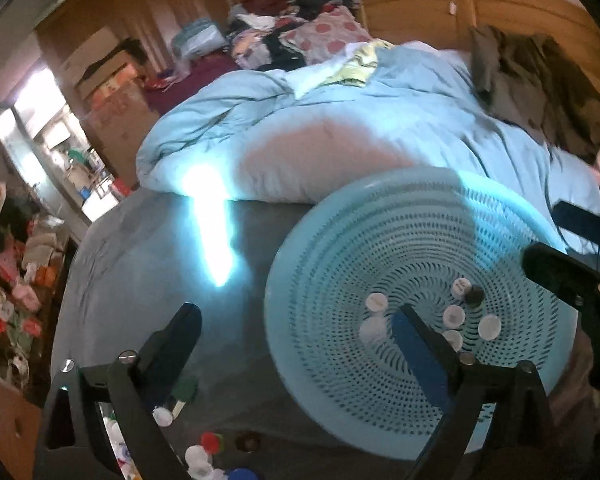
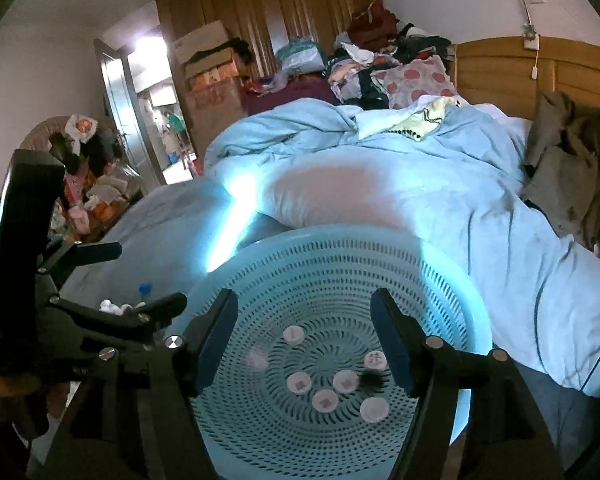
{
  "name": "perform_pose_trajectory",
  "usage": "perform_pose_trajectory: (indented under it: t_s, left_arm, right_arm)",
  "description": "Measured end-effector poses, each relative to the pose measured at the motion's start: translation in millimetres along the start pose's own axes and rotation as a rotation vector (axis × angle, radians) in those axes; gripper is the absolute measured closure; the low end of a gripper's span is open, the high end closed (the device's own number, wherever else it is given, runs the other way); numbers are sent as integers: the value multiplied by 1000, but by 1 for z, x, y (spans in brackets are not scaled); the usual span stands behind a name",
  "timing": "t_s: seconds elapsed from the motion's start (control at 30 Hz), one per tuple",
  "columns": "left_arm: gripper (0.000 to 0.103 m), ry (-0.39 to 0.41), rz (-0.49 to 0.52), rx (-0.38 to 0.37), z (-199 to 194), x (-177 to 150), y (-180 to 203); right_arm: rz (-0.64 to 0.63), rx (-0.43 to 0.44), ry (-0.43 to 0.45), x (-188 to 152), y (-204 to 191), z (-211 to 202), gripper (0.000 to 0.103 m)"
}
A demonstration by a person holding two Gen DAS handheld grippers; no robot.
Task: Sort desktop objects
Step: 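Open both tools to drop the caps into the basket, then move back to the heap and grasp a white cap with the left tool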
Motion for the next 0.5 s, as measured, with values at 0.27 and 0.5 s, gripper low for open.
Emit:
perform_pose_trajectory:
  t_s: [0.27, 0.5]
  left_arm:
    - [4, 89, -291, 86, -75, -98, -136]
    - [19, 33, -496, 130, -103, -243, -211]
  right_arm:
    - [-65, 98, -25, -32, -34, -17, 38]
    - [-175, 196, -126, -86, -87, -12, 38]
Point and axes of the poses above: each gripper's, at about its wrist camera, not at the fingertips, and z roughly the way its jaws point, y to its right, x to its top, the point moved 4 cm from there along z, roughly the way its jaws point, and after that the axes turned 15 degrees about -x, right-handed, at the moved point
